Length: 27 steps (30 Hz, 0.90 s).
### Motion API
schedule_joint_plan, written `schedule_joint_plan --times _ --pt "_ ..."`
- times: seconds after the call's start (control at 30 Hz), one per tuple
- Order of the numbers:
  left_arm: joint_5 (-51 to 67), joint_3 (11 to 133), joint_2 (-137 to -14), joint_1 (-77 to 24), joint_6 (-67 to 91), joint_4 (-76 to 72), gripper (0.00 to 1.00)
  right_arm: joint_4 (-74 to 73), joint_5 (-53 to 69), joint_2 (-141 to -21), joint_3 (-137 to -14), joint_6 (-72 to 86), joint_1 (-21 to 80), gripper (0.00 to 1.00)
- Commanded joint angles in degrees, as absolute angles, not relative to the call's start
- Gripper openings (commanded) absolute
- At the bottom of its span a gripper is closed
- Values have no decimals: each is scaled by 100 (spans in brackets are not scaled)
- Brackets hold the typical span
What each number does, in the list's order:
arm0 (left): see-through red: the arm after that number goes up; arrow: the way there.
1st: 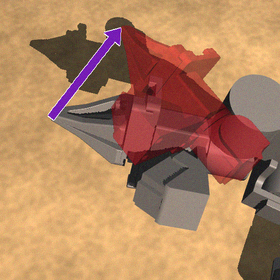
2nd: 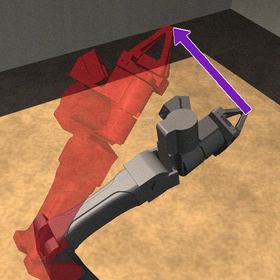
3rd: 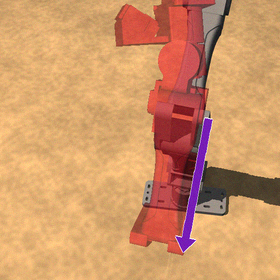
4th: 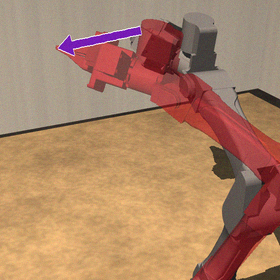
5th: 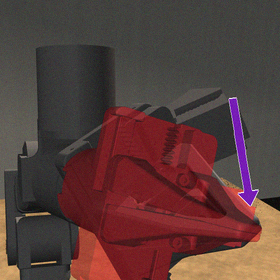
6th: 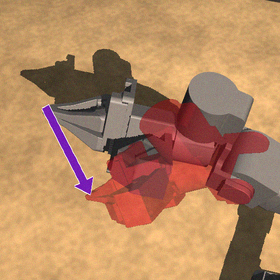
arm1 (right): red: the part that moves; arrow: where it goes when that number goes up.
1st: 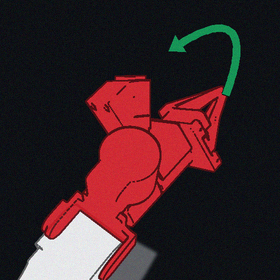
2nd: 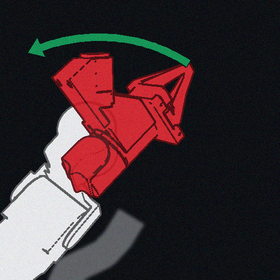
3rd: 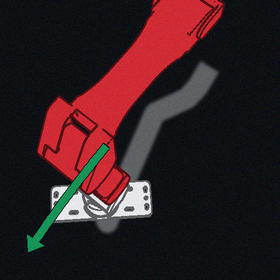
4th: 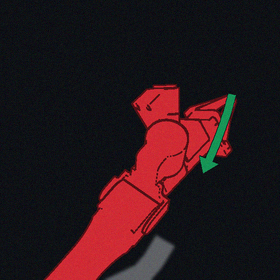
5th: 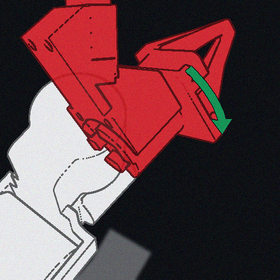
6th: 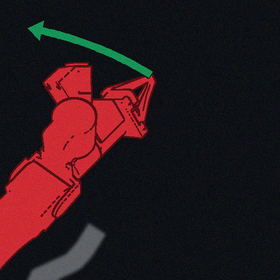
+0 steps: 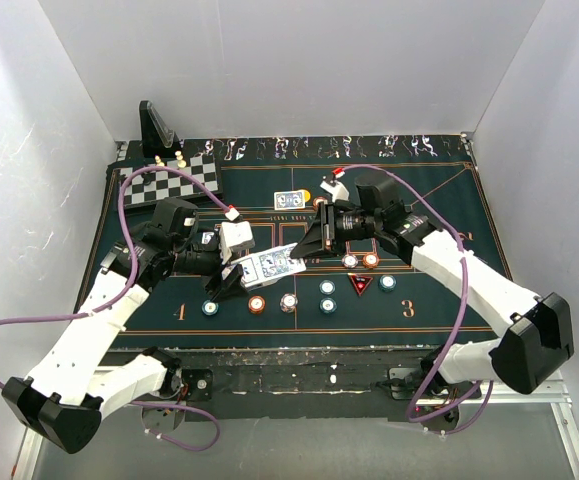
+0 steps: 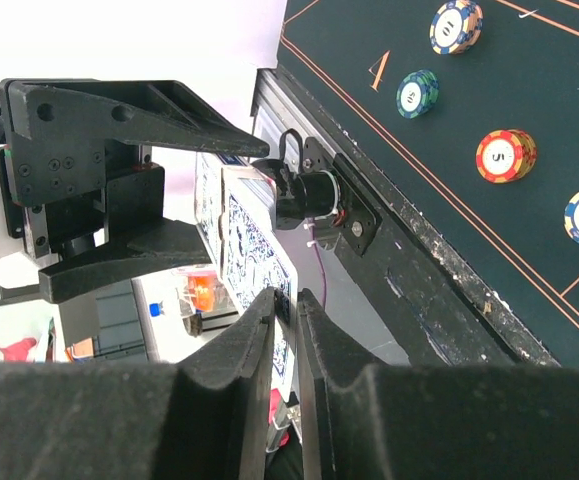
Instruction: Distribute texas hold em gaming equipment
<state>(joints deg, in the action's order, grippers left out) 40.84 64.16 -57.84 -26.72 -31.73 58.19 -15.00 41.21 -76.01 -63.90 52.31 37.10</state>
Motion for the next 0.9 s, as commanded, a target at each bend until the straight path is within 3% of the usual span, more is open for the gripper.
schedule_joint_plan --times 0.0,0.5,0.7,0.87 --pt "4184 6434 -5625 -2646 -3146 5642 7 -1626 4061 -7295 -6328 5133 3621 20" --pt "4201 6425 -5599 -2646 -3129 5634 7 -1601 4420 -6988 -6267 5088 3121 17" --pt "4184 6425 -5581 -2646 -3129 5651 7 -1441 4693 -6838 -6188 5247 2813 1" --pt "4175 6434 -5572 -2646 -3138 5695 7 -1512 4781 -6768 -6091 5221 2541 1"
